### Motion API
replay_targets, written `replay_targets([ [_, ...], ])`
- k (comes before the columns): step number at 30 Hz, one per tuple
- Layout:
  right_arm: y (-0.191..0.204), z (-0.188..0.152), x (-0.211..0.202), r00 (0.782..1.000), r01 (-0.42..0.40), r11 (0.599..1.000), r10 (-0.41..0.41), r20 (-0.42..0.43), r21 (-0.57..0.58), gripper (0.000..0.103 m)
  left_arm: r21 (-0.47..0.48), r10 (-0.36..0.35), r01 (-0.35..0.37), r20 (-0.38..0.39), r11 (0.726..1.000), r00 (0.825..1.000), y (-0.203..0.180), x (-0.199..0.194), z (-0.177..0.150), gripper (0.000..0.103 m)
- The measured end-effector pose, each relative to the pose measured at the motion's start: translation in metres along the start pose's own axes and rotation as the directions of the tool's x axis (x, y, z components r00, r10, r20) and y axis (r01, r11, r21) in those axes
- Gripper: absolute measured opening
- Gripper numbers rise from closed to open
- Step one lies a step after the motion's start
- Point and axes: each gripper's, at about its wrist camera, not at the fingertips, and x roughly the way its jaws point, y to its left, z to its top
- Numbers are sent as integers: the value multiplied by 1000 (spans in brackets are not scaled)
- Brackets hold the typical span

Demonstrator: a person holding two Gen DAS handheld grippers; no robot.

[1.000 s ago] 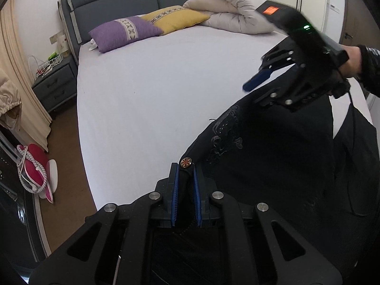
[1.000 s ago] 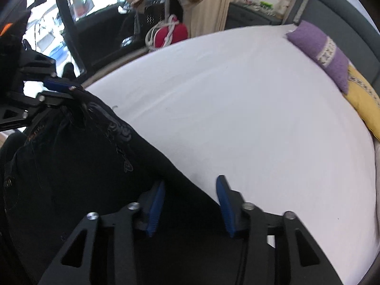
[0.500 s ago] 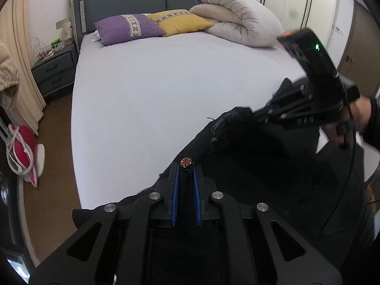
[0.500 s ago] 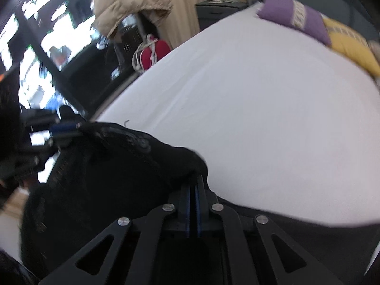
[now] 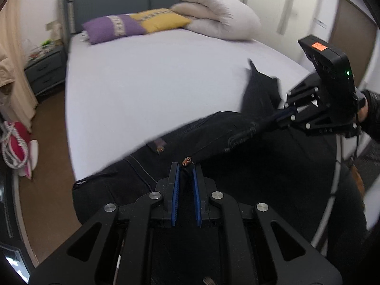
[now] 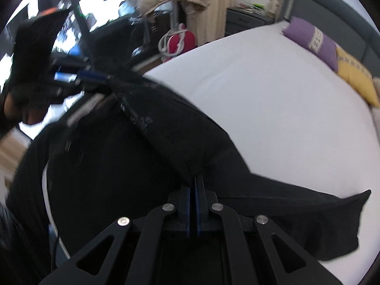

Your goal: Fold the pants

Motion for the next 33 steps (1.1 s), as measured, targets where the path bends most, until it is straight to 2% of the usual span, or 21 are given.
replay_targets([
  [5,59,-46,-12,991,109,982,-119,-61,-154,5,45,-34,37,-65,998,997,-50,-9,-46,8],
  [10,98,-79,-24,984,122,966,-148,-103,-228,5,17,-77,80,-121,997,990,-80,-21,-83,8],
  [16,136,-103,-32,972,134,944,-184,-144,-302,5,34,-98,105,-169,994,981,-112,-33,-115,8],
  [22,152,-110,-30,969,141,947,-192,-157,-288,5,39,-107,117,-201,992,974,-121,-38,-124,8],
  [26,160,-114,-17,959,169,936,-228,-167,-309,5,44,-100,112,-219,993,971,-125,-30,-133,8],
  [29,153,-109,-4,958,175,944,-229,-174,-280,5,8,-109,114,-229,993,967,-122,-16,-133,9],
  [33,165,-113,-1,941,232,914,-297,-161,-334,5,-32,-120,116,-221,993,968,-105,-22,-135,12],
])
